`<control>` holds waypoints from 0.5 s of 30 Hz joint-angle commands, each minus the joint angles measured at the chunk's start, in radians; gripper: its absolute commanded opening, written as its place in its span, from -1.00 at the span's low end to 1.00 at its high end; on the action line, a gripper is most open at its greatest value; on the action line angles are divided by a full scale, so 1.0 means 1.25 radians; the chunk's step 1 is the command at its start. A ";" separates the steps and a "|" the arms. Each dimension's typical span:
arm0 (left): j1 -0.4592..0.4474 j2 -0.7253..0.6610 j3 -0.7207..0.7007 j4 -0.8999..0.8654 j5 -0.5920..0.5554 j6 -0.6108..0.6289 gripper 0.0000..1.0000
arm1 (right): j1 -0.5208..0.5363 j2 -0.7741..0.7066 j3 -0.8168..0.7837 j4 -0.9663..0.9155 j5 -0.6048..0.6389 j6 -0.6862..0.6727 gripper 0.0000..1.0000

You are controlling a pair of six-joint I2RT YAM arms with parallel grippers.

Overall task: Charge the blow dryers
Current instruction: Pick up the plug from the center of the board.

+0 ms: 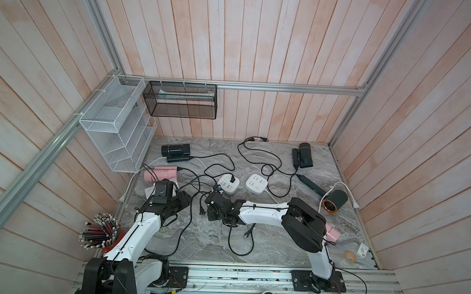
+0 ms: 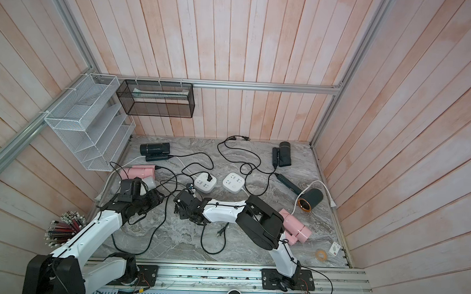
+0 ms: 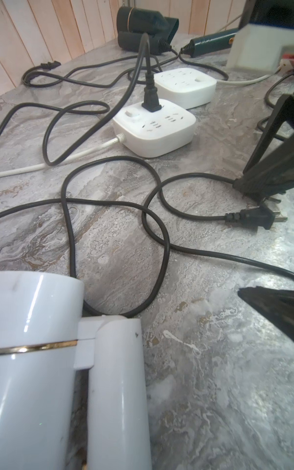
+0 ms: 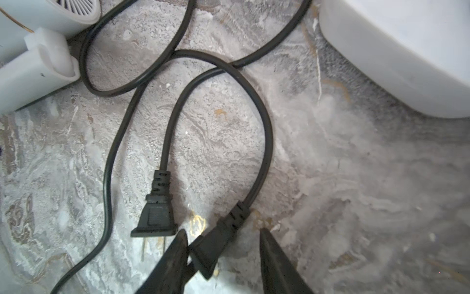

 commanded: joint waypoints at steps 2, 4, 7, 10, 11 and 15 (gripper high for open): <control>0.003 0.006 -0.018 0.037 0.027 0.006 0.26 | -0.002 0.001 -0.007 -0.097 0.080 0.000 -0.09; 0.003 0.010 -0.018 0.037 0.027 0.003 0.26 | -0.002 0.011 0.011 -0.135 0.104 0.000 -0.15; 0.003 0.003 -0.018 0.033 0.014 -0.002 0.26 | -0.002 0.013 0.018 -0.162 0.125 0.000 -0.22; 0.005 -0.007 -0.016 0.036 0.015 -0.006 0.26 | -0.001 0.000 0.002 -0.123 0.098 -0.018 -0.26; 0.005 -0.006 -0.015 0.037 0.016 -0.007 0.26 | -0.001 -0.004 -0.001 -0.109 0.094 -0.024 -0.27; 0.004 0.002 -0.004 0.032 0.021 -0.008 0.26 | 0.007 -0.050 -0.038 -0.044 0.083 -0.064 -0.47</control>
